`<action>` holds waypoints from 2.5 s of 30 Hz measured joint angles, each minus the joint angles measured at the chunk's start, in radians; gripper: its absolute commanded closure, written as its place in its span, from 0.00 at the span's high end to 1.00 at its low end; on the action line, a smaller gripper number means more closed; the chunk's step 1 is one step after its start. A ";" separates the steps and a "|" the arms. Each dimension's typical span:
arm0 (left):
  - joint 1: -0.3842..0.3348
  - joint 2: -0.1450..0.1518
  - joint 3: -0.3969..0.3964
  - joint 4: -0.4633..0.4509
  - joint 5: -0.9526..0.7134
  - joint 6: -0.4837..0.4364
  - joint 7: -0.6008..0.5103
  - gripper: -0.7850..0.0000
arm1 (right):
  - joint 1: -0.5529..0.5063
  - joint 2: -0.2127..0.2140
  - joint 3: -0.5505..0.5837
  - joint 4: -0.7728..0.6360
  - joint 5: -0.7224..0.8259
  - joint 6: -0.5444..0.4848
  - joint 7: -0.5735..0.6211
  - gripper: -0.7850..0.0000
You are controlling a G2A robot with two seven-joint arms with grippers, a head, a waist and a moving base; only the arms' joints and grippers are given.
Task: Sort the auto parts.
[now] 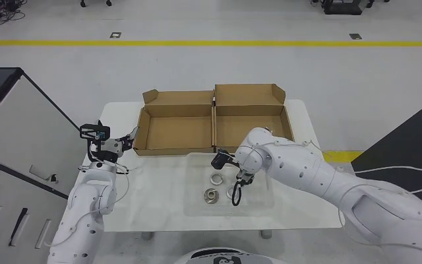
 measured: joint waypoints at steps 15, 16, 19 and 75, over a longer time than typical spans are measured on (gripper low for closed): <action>0.000 0.000 0.000 0.000 0.000 0.000 0.000 1.00 | -0.015 0.009 0.056 -0.045 0.001 0.015 0.025 0.00; 0.000 0.000 0.000 0.000 0.000 0.000 0.000 1.00 | -0.015 0.014 0.065 -0.058 0.004 0.019 0.025 0.00; 0.000 0.000 0.000 0.000 0.000 0.000 0.000 1.00 | -0.013 0.034 0.098 -0.107 0.022 0.028 0.025 0.00; 0.000 0.000 0.000 0.000 0.000 0.000 0.000 1.00 | -0.075 0.166 0.592 0.019 1.822 -0.196 0.025 0.00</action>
